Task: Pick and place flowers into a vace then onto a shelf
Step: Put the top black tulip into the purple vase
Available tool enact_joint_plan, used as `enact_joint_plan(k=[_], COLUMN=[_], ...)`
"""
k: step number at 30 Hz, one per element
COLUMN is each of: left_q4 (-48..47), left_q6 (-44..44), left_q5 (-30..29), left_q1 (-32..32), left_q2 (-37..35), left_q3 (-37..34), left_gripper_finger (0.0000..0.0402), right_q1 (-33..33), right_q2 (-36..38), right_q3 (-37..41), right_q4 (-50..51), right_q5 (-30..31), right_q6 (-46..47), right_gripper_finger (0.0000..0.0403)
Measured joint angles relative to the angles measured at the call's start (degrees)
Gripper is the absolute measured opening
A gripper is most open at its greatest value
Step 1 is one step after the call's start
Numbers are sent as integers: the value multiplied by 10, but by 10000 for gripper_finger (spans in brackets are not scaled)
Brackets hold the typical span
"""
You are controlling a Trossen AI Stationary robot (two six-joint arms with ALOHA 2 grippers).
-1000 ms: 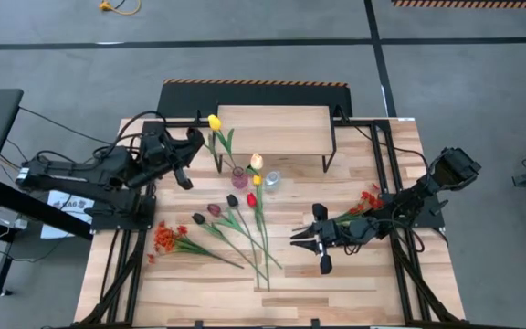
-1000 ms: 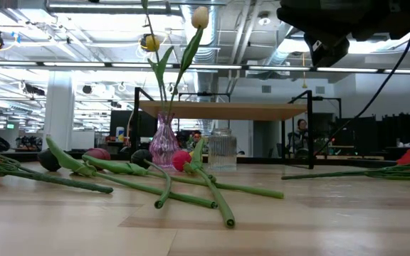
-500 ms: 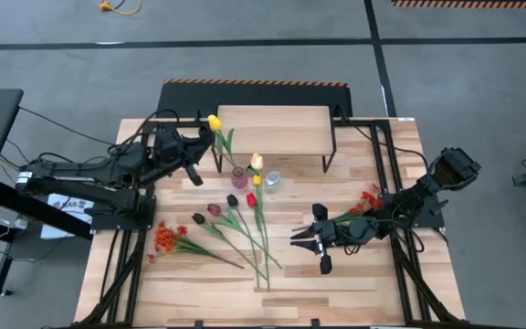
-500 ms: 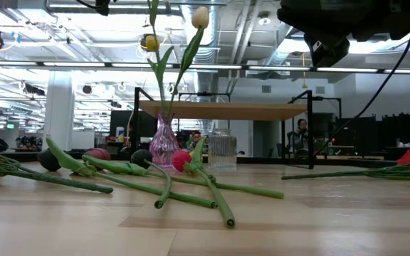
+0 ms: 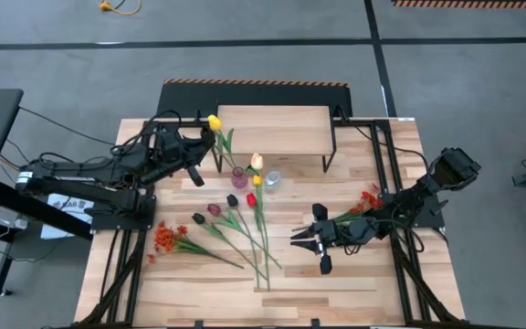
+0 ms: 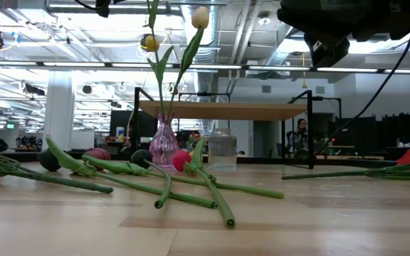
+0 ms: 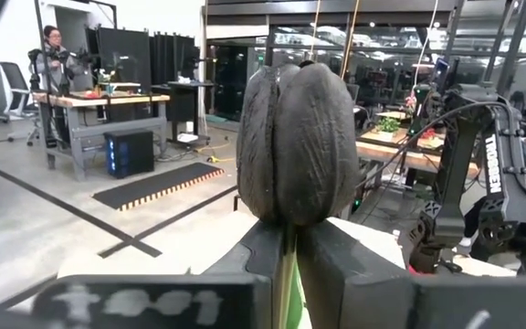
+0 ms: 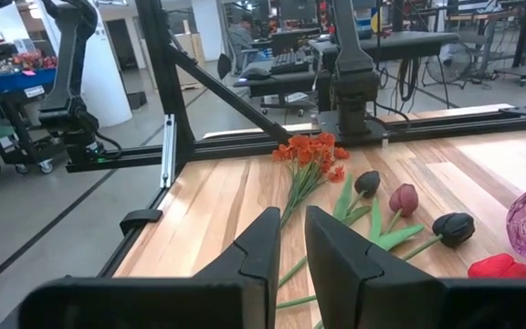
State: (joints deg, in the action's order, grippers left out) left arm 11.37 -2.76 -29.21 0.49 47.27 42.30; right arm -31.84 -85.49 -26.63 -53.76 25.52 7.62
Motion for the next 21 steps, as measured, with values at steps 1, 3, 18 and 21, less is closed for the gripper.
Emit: enact_joint_plan(k=[1, 3, 18, 21], left_q4=[-1, 0, -157, -237], left_q6=[0, -5, -84, -109], left_q5=[0, 1, 15, 21], left_q1=[0, 0, 0, 0], left_q2=[0, 0, 0, 0], left_q3=[0, 0, 34, 60], left_gripper_finger=[20, 25, 151, 175], right_q1=[0, 0, 0, 0], right_q2=[0, 0, 0, 0], right_q3=[0, 0, 0, 0], right_q4=[0, 0, 0, 0], right_q5=[0, 0, 0, 0], right_q6=[0, 0, 0, 0], right_gripper_finger=[48, 48, 48, 48])
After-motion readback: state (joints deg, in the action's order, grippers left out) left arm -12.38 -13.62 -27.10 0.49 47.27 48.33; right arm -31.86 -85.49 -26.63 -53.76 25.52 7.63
